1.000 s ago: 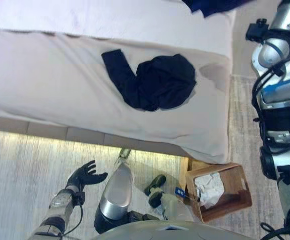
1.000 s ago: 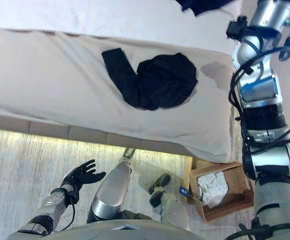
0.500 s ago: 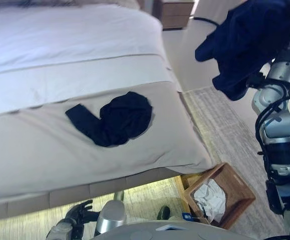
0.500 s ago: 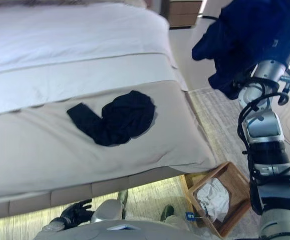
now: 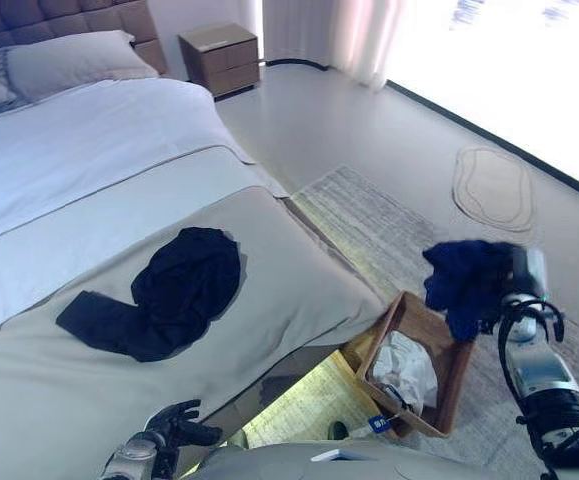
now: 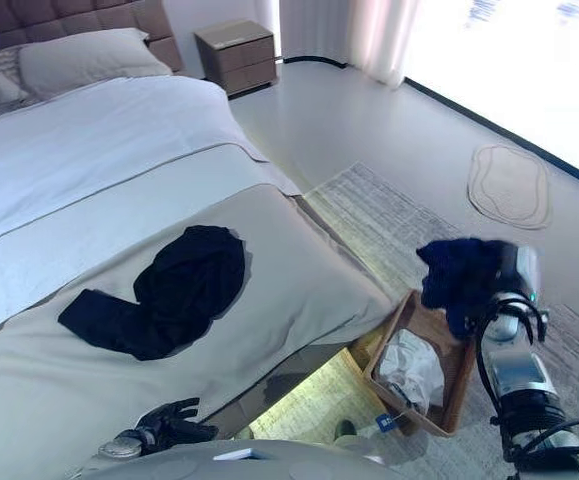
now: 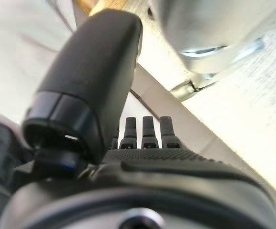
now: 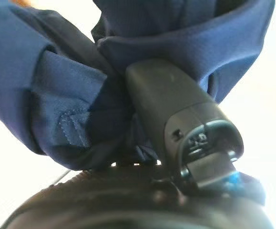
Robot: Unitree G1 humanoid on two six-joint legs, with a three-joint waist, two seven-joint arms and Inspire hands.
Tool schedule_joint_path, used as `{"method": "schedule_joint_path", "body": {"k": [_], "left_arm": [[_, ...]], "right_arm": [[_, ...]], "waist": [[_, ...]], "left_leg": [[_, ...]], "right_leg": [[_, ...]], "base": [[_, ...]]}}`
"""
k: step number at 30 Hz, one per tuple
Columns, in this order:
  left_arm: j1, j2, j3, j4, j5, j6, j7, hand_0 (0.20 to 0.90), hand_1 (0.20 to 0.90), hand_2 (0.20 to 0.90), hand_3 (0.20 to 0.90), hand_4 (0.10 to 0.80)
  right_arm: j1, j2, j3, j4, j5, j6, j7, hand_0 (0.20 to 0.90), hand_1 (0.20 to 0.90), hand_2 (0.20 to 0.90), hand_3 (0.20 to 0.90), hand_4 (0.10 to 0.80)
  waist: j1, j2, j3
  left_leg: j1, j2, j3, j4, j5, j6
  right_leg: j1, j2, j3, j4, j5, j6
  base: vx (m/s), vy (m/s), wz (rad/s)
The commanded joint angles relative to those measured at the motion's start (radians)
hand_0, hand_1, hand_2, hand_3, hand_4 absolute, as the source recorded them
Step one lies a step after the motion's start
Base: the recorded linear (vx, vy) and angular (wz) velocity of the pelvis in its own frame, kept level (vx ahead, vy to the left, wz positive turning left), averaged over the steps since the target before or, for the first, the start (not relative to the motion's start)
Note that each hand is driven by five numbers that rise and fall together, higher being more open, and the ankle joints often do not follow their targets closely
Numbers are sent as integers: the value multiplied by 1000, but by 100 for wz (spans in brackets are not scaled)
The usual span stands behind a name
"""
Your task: Pick up the clothes from the bed and place them into the basket
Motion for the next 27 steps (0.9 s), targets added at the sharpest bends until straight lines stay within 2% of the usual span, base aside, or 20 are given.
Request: {"method": "schedule_joint_path", "body": {"k": [1, 6, 7, 8, 9, 13, 17, 22, 26, 27], "left_arm": [[-126, 28, -80, -25, -40, -26, -3, 900, 900, 900, 900, 800], [-230, 16, -140, -65, -102, -69, 23, 900, 900, 900, 900, 800], [-237, 17, -147, -79, -109, -76, 23, 900, 900, 900, 900, 800], [-241, 18, -151, -87, -113, -80, 24, 900, 900, 900, 900, 800], [-241, 18, -151, -87, -113, -80, 24, 900, 900, 900, 900, 800], [-264, 31, -169, -130, -139, -91, 1, 900, 900, 900, 900, 800], [-248, 31, -162, -139, -156, -89, -20, 900, 900, 900, 900, 800], [-219, 37, -142, -141, -152, -72, -44, 900, 900, 900, 900, 800], [-194, 51, -127, -132, -139, -58, -56, 900, 900, 900, 900, 800], [-177, 52, -116, -125, -136, -58, -52, 900, 900, 900, 900, 800]], "right_arm": [[-244, -82, 29, 4, -55, -60, -101, 300, 300, 300, 200, 100], [-394, -120, 100, 178, -28, 2, -170, 300, 300, 300, 200, 100], [-407, -129, 106, 220, -17, 11, -176, 469, 469, 469, 398, 298], [-414, -134, 110, 247, -3, 37, -173, 799, 799, 799, 782, 682], [-414, -134, 111, 248, -3, 37, -173, 900, 900, 900, 900, 800], [-487, -166, 130, 487, 19, 63, -179, 900, 900, 900, 900, 800], [-497, -194, 125, 593, 19, 100, -155, 900, 900, 900, 900, 800], [-449, -211, 107, 645, -8, 133, -107, 900, 900, 900, 900, 800], [-413, -225, 82, 637, 8, 109, -115, 900, 900, 900, 900, 800], [-401, -225, 66, 611, 7, 87, -143, 900, 900, 900, 900, 800]], "waist": [[19, 55, 90], [10, 129, 229], [12, 145, 248], [14, 154, 256], [14, 154, 256], [33, 222, 303], [37, 253, 310], [39, 244, 301], [43, 212, 286], [45, 192, 275]], "left_leg": [[-86, -49, -42, 46, -92, 52], [-229, -67, -67, 133, -60, 43], [-252, -70, -73, 150, -54, 41], [-264, -73, -76, 158, -52, 40], [-264, -73, -76, 158, -52, 40], [-314, -83, -93, 175, -26, 25], [-307, -82, -93, 156, -12, 12], [-285, -77, -81, 142, -13, 11], [-251, -68, -79, 129, -23, 13], [-233, -64, -77, 121, -28, 14]], "right_leg": [[-155, 13, -31, 218, -105, -33], [-309, -15, -22, 404, -165, -58], [-330, -20, -21, 433, -176, -63], [-340, -23, -22, 449, -183, -67], [-341, -23, -22, 450, -183, -67], [-390, -39, -35, 514, -218, -89], [-387, -41, -40, 519, -234, -100], [-365, -43, -50, 494, -227, -100], [-319, -34, -62, 437, -203, -93], [-292, -26, -63, 406, -192, -89]], "base": [[-423, -50, -11], [-239, -17, -1], [-108, -41, -4], [-43, -35, -10], [-40, -46, -11], [-36, -27, 2], [35, 51, 5], [55, 31, 8], [61, -3, 15], [107, 3, 8]]}}
